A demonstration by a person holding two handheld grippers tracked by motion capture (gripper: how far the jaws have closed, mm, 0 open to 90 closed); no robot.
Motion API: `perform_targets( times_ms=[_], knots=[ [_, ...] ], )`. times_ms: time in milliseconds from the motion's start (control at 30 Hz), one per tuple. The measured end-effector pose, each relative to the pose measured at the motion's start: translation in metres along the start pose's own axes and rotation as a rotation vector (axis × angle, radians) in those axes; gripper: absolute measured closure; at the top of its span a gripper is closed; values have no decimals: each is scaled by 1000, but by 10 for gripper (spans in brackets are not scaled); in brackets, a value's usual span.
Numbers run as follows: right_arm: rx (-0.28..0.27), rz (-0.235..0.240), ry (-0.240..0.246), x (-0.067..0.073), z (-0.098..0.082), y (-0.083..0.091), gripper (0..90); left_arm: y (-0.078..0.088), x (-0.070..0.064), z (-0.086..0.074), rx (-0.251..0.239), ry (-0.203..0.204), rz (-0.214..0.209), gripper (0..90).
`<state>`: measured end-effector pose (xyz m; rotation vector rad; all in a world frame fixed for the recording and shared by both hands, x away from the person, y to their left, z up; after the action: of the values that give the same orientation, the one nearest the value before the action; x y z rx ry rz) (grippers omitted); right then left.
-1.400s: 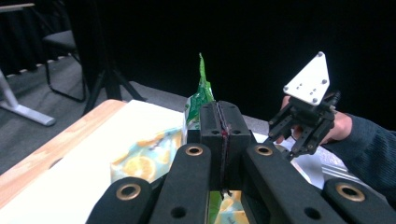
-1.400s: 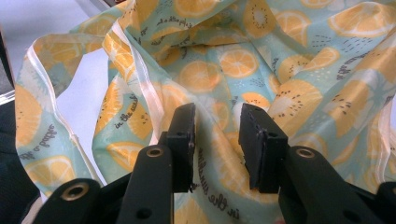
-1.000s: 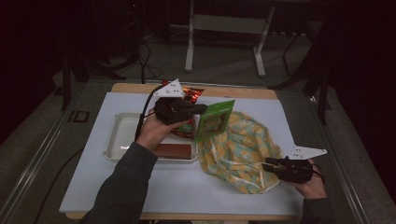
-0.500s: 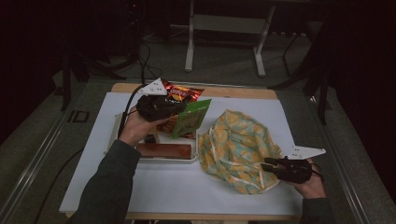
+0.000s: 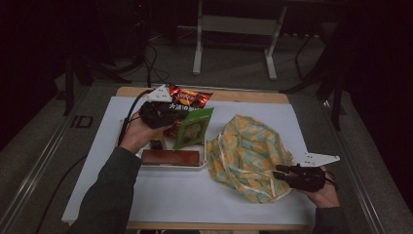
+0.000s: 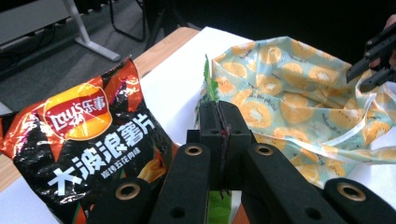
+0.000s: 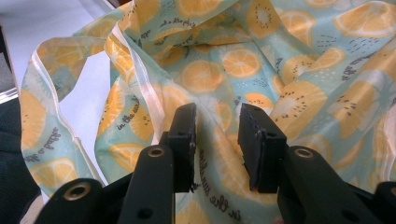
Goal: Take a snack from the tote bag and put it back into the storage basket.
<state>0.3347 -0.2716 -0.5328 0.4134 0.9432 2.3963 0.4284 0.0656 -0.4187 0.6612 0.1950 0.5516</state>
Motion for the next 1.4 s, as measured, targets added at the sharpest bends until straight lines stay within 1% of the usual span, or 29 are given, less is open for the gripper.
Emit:
perform_targets(
  times_ms=[67, 233, 267, 300, 333, 367, 500, 533, 567, 633, 700, 733, 767, 800, 833, 867, 900, 933, 967, 1033, 1067, 1167, 1200, 1267, 1400],
  knots=[
    [-1, 0, 0, 0, 0, 0, 670, -4, 0, -4, 23, -8, 5, 892],
    [0, 0, 0, 0, 0, 0, 670, -7, 1, -7, 39, -6, 11, 891],
    [-1, 0, 0, 0, 0, 0, 670, -9, 1, -8, 50, -4, 18, 891],
    [-2, 0, -1, 0, 0, 0, 670, -11, 1, -9, 64, -6, 16, 890],
    [-2, 0, -1, 0, 0, 0, 670, -11, 1, -9, 64, -6, 16, 889],
    [-2, 0, -1, 0, 0, 1, 670, -16, 1, -13, 90, -11, 28, 889],
    [-1, -1, -1, 0, 0, 1, 670, -19, 5, -16, 105, 4, 55, 877],
    [-1, 0, -1, 0, 0, 1, 669, -19, 6, -16, 108, 11, 69, 871],
    [-1, 0, -1, 0, 0, 1, 670, -19, 9, -17, 121, 9, 93, 861],
    [-1, 0, -2, 0, 0, 0, 670, -18, 12, -19, 134, 17, 122, 826],
    [1, 0, -2, 0, -1, 0, 670, -18, 15, -22, 158, 15, 156, 801],
    [1, 0, -2, 0, -1, 0, 670, -18, 15, -22, 158, 15, 156, 785],
    [1, 0, -2, 0, -1, 0, 670, -19, 17, -24, 169, 20, 167, 785],
    [2, 0, -1, 0, -1, 0, 670, -19, 18, -25, 174, 30, 181, 743],
    [2, 0, 0, 0, -1, 0, 670, -19, 20, -25, 175, 35, 195, 725],
    [2, 1, 0, 0, -1, -1, 670, -19, 22, -27, 187, 38, 212, 710],
    [2, 1, 0, 0, -1, -1, 670, -20, 24, -27, 187, 50, 236, 691],
    [2, 1, 0, 0, -1, -1, 670, -20, 24, -27, 187, 50, 236, 670],
    [2, 1, 0, 0, -1, -1, 670, -20, 25, -28, 182, 66, 245, 649],
    [2, 2, 0, 0, -1, -1, 670, -19, 27, -29, 176, 71, 254, 619],
    [1, 1, 0, 0, -1, -1, 670, -19, 28, -29, 169, 83, 258, 600],
    [3, 1, 0, 0, -1, -1, 670, -19, 29, -29, 166, 81, 266, 579],
    [2, 2, 0, 0, -1, -1, 670, -18, 29, -28, 160, 78, 266, 568],
    [2, 2, 0, 0, -1, -1, 670, -16, 28, -24, 126, 82, 262, 566],
    [2, 2, 0, 0, -1, -1, 670, -15, 25, -22, 116, 73, 258, 575]
  ],
)
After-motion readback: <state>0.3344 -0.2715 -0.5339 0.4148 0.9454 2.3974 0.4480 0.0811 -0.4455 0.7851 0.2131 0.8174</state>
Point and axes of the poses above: each handheld gripper's, and its own axes: y roughly backward along the jaws, z roughly out of its top, x roughly to its left, the point moved 10 cm from there along -y, roughly forward along the jaws, and after that the axes turned 8 degrees about x, right-handed, at the moved point
